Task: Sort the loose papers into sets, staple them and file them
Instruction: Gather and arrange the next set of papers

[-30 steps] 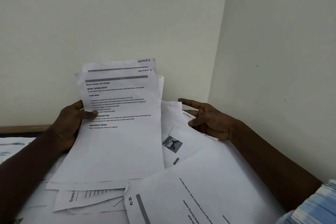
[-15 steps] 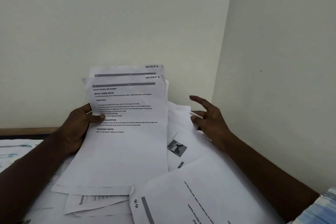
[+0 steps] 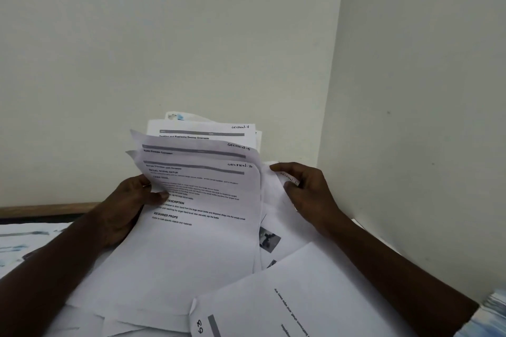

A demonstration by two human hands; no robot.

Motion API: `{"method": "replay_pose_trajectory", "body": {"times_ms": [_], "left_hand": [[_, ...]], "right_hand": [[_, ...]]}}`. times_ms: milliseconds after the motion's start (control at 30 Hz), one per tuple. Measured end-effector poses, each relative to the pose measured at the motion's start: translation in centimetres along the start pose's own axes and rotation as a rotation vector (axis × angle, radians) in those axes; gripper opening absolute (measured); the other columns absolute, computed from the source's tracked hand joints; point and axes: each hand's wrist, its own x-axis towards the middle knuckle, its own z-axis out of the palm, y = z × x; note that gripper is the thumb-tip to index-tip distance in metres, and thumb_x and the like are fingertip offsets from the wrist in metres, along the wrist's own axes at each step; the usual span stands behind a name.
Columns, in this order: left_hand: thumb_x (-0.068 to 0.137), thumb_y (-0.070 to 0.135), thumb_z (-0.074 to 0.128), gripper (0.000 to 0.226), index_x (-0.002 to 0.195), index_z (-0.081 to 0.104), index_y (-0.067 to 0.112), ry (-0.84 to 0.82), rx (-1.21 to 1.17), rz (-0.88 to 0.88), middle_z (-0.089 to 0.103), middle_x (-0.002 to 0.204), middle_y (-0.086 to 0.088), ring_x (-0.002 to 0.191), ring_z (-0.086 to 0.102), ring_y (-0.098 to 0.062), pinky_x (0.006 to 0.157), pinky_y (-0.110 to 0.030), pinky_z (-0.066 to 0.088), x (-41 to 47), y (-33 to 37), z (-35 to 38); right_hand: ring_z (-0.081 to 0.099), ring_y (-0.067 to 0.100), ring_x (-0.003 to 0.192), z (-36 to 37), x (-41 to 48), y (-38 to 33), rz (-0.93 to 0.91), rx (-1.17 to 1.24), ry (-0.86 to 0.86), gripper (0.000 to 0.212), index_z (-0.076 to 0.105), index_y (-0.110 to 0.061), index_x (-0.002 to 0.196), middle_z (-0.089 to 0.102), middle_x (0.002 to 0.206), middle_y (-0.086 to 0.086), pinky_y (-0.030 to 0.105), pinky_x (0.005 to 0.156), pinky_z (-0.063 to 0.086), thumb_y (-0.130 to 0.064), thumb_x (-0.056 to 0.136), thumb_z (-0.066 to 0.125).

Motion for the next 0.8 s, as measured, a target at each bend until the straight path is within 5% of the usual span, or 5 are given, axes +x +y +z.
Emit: {"method": "replay_pose_trajectory", "body": {"times_ms": [133,367,600,700,800], "left_hand": [[0.064,-0.015,0.073,0.061,0.124,0.065,-0.005,-0.043,0.003,-0.004,0.073,0.119,-0.024,0.107,0.071,-0.045,0.082,-0.043,0.064,-0.4,0.1,0.3],[0.078,-0.015,0.067,0.049,0.126,0.065,-0.005,-0.036,0.027,-0.013,0.073,0.121,-0.023,0.111,0.070,-0.044,0.088,-0.043,0.062,-0.4,0.1,0.5],[0.083,-0.017,0.061,0.044,0.123,0.068,-0.001,0.006,0.073,0.040,0.073,0.119,-0.023,0.104,0.072,-0.041,0.093,-0.049,0.058,-0.3,-0.1,0.9],[0.086,-0.019,0.057,0.041,0.122,0.069,-0.002,0.012,0.103,0.050,0.075,0.115,-0.021,0.095,0.075,-0.036,0.082,-0.043,0.063,-0.4,0.0,1.0],[0.086,-0.019,0.057,0.041,0.122,0.068,-0.002,-0.004,0.107,0.056,0.075,0.116,-0.021,0.094,0.076,-0.035,0.080,-0.041,0.064,-0.3,0.0,0.9]], "right_hand": [[0.045,0.002,0.042,-0.2,0.0,0.2,0.039,0.016,0.021,0.053,0.079,-0.024,0.110,0.056,0.058,-0.035,0.017,0.049,0.035,0.010,0.093,0.042],[0.037,0.005,0.042,-0.3,-0.2,0.0,0.005,0.025,0.011,0.037,0.081,-0.023,0.100,0.057,0.053,-0.023,0.020,0.047,0.033,0.003,0.097,0.054],[0.073,0.020,0.103,-0.6,-0.9,-2.3,0.060,0.278,-0.194,0.043,0.078,-0.019,0.112,0.079,0.105,0.002,0.044,0.091,0.055,-0.053,0.101,0.055],[0.066,0.005,0.083,-0.5,-0.9,-2.5,-0.009,0.174,-0.212,0.061,0.075,-0.006,0.106,0.074,0.084,-0.002,0.044,0.084,0.058,-0.064,0.096,0.057],[0.048,-0.002,0.055,0.2,-0.6,-1.8,-0.108,0.031,-0.095,0.024,0.079,-0.017,0.101,0.060,0.062,-0.026,0.023,0.066,0.038,-0.036,0.102,0.065]]}}
